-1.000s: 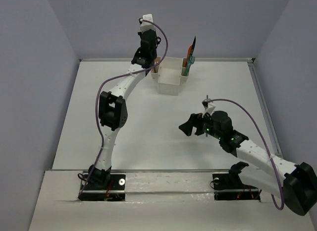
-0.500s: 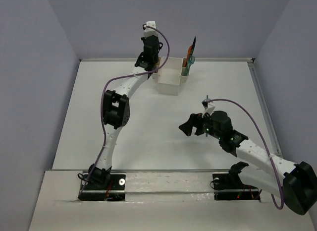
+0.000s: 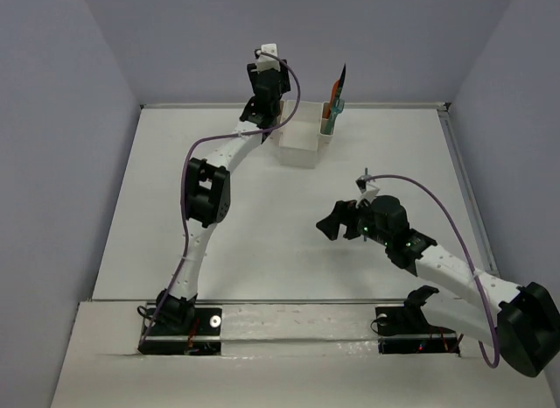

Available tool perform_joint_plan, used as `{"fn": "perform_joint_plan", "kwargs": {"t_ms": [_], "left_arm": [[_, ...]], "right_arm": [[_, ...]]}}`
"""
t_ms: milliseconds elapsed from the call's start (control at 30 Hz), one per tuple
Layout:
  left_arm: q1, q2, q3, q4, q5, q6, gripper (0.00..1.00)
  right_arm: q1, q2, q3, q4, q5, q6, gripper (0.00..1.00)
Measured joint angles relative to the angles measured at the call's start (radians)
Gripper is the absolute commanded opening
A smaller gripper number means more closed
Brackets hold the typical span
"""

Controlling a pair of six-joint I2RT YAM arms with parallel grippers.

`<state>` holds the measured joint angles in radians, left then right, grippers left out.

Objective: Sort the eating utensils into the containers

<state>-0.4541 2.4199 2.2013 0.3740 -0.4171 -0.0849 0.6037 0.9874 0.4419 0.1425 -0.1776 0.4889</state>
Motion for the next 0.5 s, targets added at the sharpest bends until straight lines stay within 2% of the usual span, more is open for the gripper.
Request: {"fn": "perform_joint_plan", "kwargs": {"t_ms": [167,267,500], "left_arm": [[0.0,0.0,0.0,0.002,0.008,-0.003,0.84],[0.0,-0.001,0.0,-0.002,0.023,-0.006,0.9],[-0.002,-0.091,0.0,-0.082,0.091,-0.047,0.96]], "right_arm": [[0.0,-0.019,0.0,-0.027,0.032,-0.001,0.92],[0.0,-0.038,0.002,-0.054,0.068,0.005,0.89],[0.0,-0.049,0.061,-0.214,0.262,0.061,0.57]]}}
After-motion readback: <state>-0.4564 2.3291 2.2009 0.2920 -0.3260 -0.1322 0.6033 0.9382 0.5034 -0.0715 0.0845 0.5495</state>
